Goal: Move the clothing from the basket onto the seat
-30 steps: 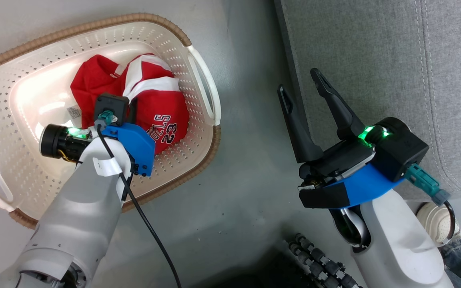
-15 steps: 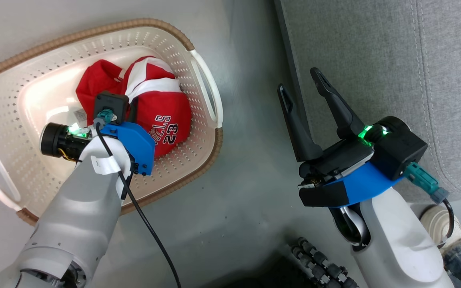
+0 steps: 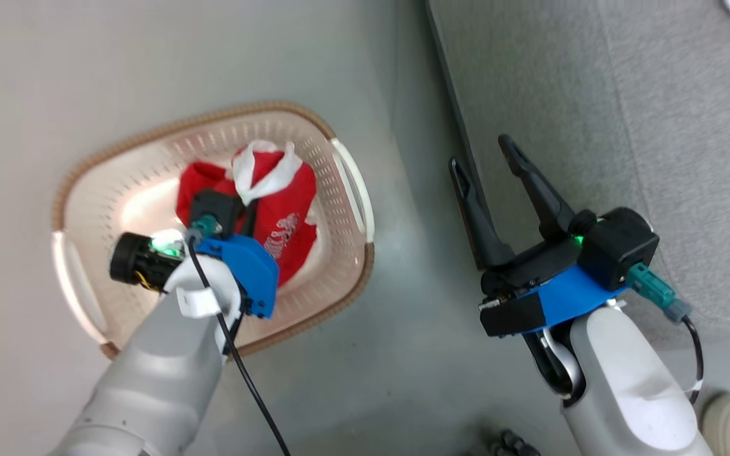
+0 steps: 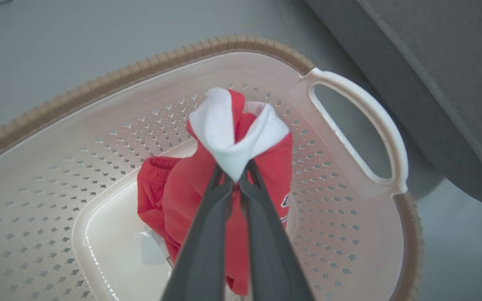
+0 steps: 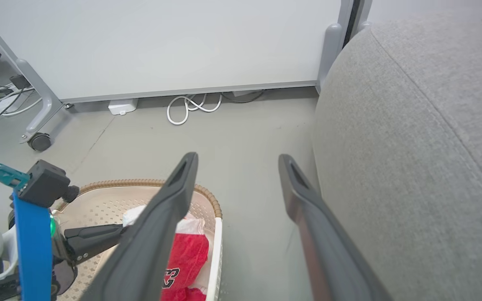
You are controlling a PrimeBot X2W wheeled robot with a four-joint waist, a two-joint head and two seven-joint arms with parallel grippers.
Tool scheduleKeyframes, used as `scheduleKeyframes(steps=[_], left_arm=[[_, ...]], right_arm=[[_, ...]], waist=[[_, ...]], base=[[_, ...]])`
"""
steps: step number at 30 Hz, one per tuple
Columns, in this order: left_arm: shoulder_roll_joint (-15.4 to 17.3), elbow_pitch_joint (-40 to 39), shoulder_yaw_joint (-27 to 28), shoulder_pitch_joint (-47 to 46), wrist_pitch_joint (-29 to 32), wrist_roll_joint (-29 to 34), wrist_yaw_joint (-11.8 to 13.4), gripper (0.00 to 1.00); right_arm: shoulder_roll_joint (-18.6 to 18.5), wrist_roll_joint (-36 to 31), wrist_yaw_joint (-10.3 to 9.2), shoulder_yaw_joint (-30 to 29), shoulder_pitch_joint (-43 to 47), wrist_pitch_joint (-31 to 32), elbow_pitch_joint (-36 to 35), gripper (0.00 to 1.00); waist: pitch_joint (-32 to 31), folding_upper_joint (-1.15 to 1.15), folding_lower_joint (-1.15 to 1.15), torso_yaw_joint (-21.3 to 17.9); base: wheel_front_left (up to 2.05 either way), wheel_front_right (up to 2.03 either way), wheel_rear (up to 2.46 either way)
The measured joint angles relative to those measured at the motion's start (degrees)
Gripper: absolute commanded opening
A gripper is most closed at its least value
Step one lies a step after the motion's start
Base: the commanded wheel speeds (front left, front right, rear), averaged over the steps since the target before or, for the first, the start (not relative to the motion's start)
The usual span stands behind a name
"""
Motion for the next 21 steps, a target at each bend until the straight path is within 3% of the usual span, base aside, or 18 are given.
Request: scheduleKeyframes(steps=[12, 21], left_arm=[[-1.43, -9.28, 0.53, 9.06, -0.03, 2.46, -1.65, 0.00], [-2.09, -16.37, -0.99, 10.28, -0.03, 5.02, -3.49, 0.00]], right_arm=[[0.07, -2.03, 0.00, -2.88, 6.32, 3.27, 3.31, 1.00], [0.05, -2.54, 0.00, -4.86, 11.87, 6.78, 2.13, 1.00]], waist=[[-16.98, 0.00, -0.01, 4.95], [-29.17, 0.00, -0.02, 11.37]], base=[[0.00, 0.00, 0.00], [0.00, 0.00, 0.00]])
